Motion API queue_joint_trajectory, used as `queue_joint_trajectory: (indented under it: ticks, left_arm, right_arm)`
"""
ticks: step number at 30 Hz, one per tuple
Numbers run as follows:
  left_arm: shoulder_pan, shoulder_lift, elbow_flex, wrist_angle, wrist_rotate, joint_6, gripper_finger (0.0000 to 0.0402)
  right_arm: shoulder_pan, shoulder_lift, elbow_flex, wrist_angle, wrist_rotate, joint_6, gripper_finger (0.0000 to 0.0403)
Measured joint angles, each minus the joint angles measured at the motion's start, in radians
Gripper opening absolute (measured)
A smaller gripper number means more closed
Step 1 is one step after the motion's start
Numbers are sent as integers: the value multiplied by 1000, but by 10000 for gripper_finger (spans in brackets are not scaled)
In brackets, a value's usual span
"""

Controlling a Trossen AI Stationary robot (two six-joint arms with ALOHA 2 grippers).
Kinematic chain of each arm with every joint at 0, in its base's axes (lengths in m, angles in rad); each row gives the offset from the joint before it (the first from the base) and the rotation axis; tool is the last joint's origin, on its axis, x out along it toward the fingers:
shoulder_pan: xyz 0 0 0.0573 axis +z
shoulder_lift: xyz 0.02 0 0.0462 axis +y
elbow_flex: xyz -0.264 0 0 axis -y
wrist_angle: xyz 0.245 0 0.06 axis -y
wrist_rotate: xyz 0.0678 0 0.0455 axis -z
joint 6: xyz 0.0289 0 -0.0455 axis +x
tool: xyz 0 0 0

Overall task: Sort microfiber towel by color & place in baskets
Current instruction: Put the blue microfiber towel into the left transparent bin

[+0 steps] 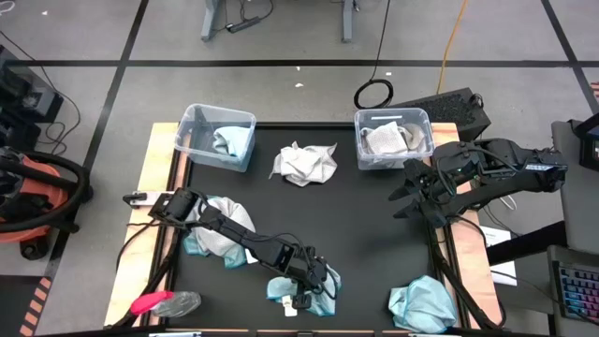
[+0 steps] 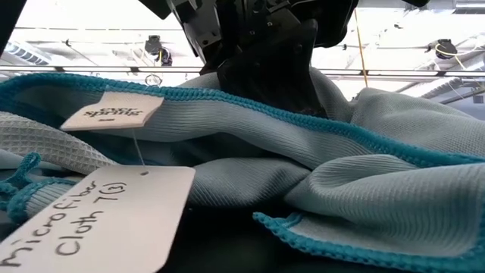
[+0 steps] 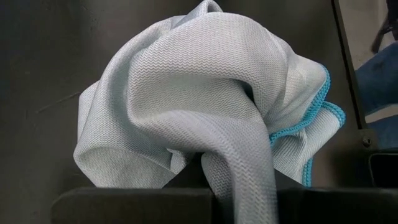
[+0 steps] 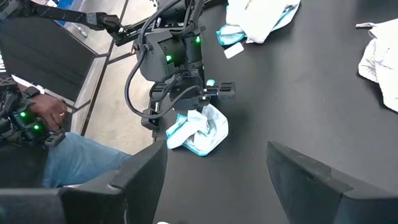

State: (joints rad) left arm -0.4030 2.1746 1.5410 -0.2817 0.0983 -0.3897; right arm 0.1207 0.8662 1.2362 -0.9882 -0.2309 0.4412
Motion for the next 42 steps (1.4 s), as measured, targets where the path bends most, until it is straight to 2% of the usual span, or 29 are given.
queue_joint_trajectory:
  ticks: [11, 17, 25, 33, 42]
  left_arm:
    - [0, 0, 0, -18, 4, 2, 17]
    - [-5, -1, 0, -23, 4, -18, 17]
    - [-13, -1, 0, -50, 21, -24, 18]
    - [-27, -1, 0, -51, 48, -24, 18]
    - [-29, -1, 0, -80, 59, -25, 18]
  right_arm:
    - [11, 56, 0, 0, 6, -16, 265]
    - [56, 96, 0, -24, 40, -41, 265]
    - [123, 127, 0, -148, 103, -37, 265]
    - [212, 154, 0, -138, 112, 2, 265]
    - [338, 165, -153, -71, 156, 125, 265]
